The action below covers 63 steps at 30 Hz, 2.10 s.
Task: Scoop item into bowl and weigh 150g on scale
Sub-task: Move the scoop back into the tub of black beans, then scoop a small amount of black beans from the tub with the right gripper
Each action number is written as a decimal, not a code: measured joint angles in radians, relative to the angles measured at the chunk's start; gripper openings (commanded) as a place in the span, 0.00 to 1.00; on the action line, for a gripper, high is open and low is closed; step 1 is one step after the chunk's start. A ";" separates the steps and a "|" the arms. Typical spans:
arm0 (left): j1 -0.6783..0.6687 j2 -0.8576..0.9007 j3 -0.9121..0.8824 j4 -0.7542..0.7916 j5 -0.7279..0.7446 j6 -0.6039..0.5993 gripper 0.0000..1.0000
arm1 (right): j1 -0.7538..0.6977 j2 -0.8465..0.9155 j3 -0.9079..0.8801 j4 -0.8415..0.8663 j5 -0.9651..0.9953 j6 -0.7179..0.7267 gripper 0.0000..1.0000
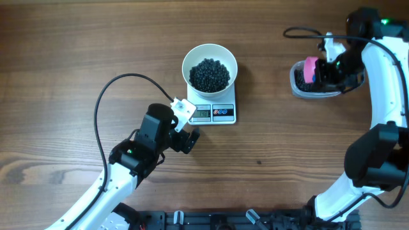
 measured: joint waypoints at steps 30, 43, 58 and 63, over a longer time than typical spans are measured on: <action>0.000 0.000 0.000 0.000 0.000 0.000 1.00 | 0.000 0.000 -0.198 0.207 -0.044 -0.051 0.04; 0.000 0.000 0.000 0.000 0.000 0.000 1.00 | -0.021 0.000 -0.198 0.181 -0.075 -0.076 0.04; 0.000 0.000 0.000 0.000 0.000 0.000 1.00 | -0.183 0.000 -0.198 0.137 -0.334 -0.211 0.04; 0.000 0.000 0.000 0.000 0.000 0.000 1.00 | -0.241 0.000 -0.197 0.143 -0.352 -0.211 0.04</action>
